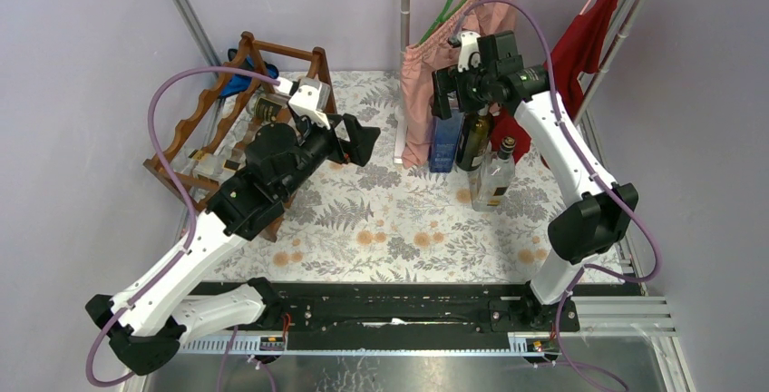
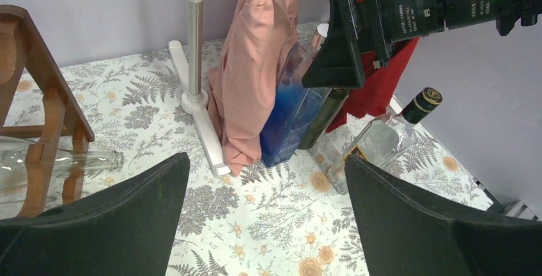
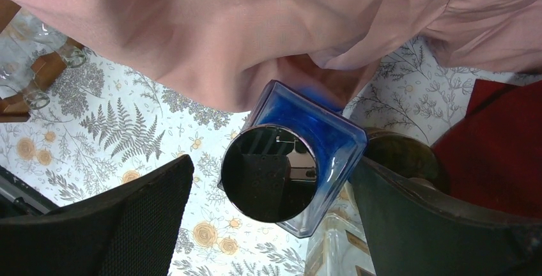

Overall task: Put the wine bottle on the wine rack
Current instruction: Pick up the wine bottle from the center of the board.

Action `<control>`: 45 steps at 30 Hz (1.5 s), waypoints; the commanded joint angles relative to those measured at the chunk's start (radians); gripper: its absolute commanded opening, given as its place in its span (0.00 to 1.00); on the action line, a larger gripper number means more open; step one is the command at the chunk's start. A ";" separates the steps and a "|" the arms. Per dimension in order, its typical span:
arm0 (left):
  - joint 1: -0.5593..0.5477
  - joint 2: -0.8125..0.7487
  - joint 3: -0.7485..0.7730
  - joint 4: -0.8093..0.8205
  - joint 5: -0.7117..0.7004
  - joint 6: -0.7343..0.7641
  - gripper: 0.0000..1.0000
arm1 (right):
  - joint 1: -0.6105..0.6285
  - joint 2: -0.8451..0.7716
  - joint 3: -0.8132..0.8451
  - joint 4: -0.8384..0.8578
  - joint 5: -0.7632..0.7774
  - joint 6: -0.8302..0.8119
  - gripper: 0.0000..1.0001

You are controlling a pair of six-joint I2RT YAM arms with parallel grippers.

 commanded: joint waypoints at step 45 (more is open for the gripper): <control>0.009 -0.045 -0.190 0.209 0.240 0.217 0.99 | 0.039 -0.064 -0.015 0.082 0.003 0.115 0.19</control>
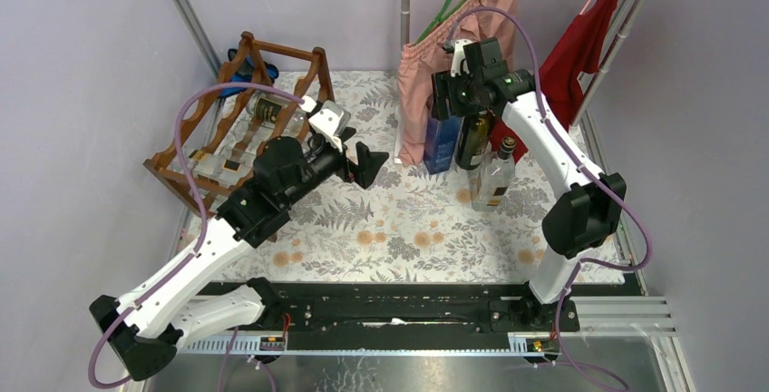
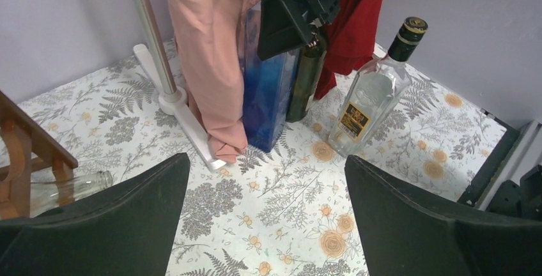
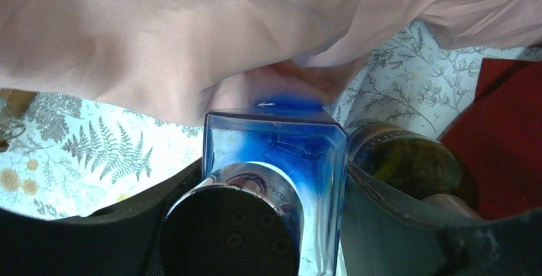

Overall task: Put the wine bottle on the wine rack
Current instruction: Pick up the wine bottle from the center of the board.

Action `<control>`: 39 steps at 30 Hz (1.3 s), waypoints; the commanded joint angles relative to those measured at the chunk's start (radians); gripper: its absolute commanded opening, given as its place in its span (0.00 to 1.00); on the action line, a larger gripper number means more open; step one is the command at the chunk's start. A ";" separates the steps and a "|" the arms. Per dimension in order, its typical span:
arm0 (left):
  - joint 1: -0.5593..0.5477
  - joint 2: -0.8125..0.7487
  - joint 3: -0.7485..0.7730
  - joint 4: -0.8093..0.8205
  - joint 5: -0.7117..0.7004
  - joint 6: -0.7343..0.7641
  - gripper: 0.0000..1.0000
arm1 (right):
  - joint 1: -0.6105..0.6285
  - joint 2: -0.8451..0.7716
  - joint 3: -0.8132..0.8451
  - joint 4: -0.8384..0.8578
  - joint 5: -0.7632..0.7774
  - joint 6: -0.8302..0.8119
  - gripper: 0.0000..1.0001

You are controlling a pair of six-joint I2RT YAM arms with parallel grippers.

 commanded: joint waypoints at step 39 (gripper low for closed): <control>-0.055 0.200 -0.421 0.661 -0.010 0.168 0.99 | 0.030 -0.219 -0.303 0.333 -0.596 0.525 0.00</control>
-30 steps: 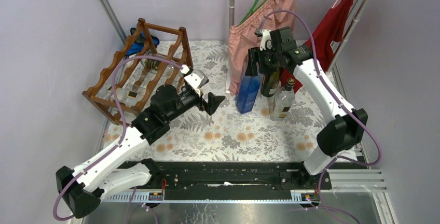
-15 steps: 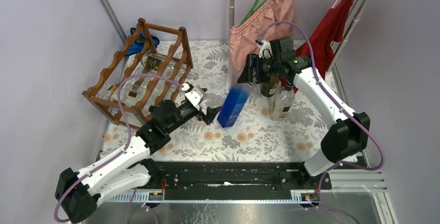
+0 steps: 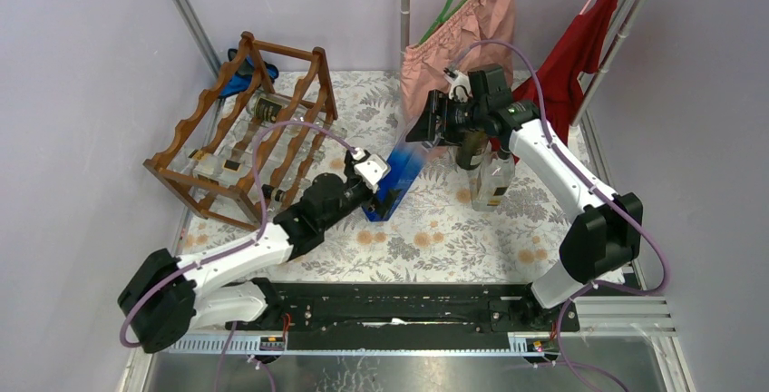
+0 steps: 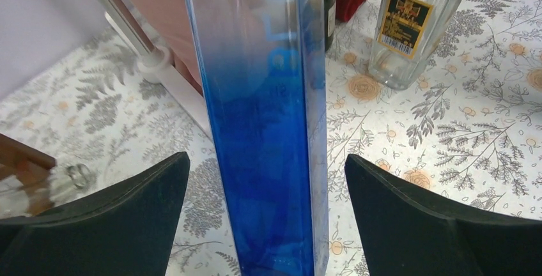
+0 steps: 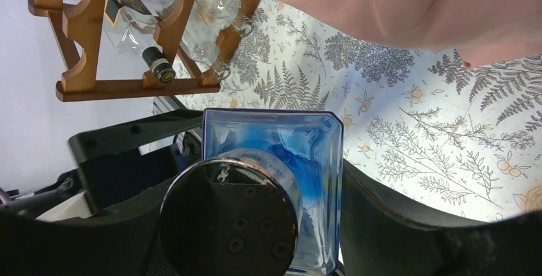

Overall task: Put the wine bottle on the wine rack
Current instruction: Pick up the wine bottle from the center of the board.

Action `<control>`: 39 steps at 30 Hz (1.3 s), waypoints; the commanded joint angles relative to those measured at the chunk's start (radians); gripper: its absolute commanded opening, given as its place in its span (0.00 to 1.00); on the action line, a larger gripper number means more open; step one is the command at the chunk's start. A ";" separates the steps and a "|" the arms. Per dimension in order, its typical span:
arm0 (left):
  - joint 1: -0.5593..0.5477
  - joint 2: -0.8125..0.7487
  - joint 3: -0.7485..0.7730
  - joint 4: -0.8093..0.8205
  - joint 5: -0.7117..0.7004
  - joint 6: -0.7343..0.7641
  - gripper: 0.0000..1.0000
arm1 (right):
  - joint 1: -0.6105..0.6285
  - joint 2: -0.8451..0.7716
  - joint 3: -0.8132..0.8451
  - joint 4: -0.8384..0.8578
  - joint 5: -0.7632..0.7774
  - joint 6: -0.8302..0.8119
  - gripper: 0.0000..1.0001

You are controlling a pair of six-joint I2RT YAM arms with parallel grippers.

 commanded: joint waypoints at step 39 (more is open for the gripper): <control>0.275 0.137 0.221 -0.285 0.662 0.046 0.00 | 0.014 -0.127 -0.103 0.382 -0.400 0.120 0.38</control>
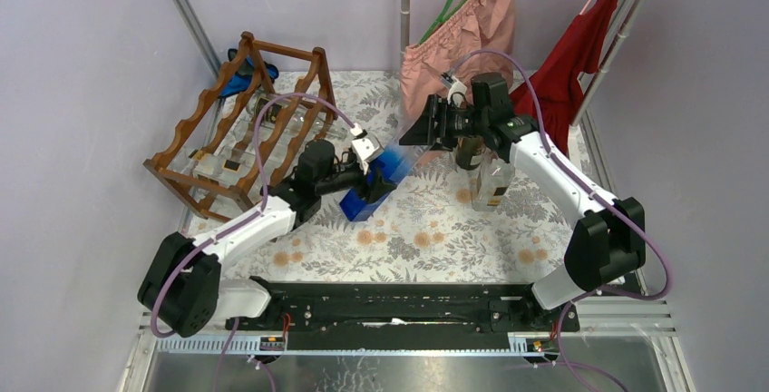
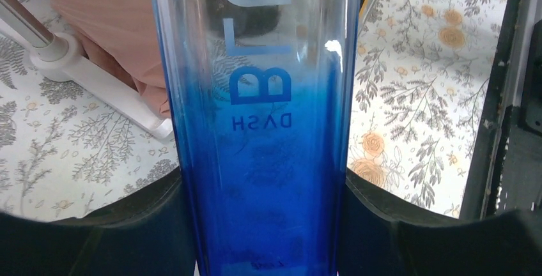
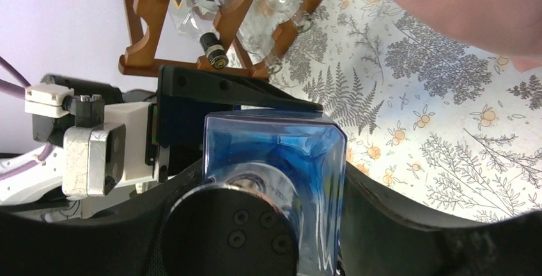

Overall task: Put the wine bottle on the wine rack
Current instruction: Pick up the wine bottle from the center of the board.

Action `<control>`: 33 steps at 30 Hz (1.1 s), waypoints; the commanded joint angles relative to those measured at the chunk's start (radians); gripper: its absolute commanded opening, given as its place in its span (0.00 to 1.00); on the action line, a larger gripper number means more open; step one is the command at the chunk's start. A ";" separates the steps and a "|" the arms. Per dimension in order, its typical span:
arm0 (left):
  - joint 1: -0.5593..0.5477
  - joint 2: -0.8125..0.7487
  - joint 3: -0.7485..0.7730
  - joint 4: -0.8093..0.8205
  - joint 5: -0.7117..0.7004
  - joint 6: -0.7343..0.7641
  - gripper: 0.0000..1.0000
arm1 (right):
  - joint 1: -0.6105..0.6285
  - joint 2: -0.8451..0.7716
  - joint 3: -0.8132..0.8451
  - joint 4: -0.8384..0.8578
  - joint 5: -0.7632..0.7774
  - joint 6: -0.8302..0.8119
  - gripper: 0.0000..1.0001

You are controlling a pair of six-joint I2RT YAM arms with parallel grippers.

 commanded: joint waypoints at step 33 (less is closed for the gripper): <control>0.014 -0.044 0.511 -0.926 0.087 0.740 0.00 | 0.064 0.146 0.290 -0.633 -0.384 -0.646 1.00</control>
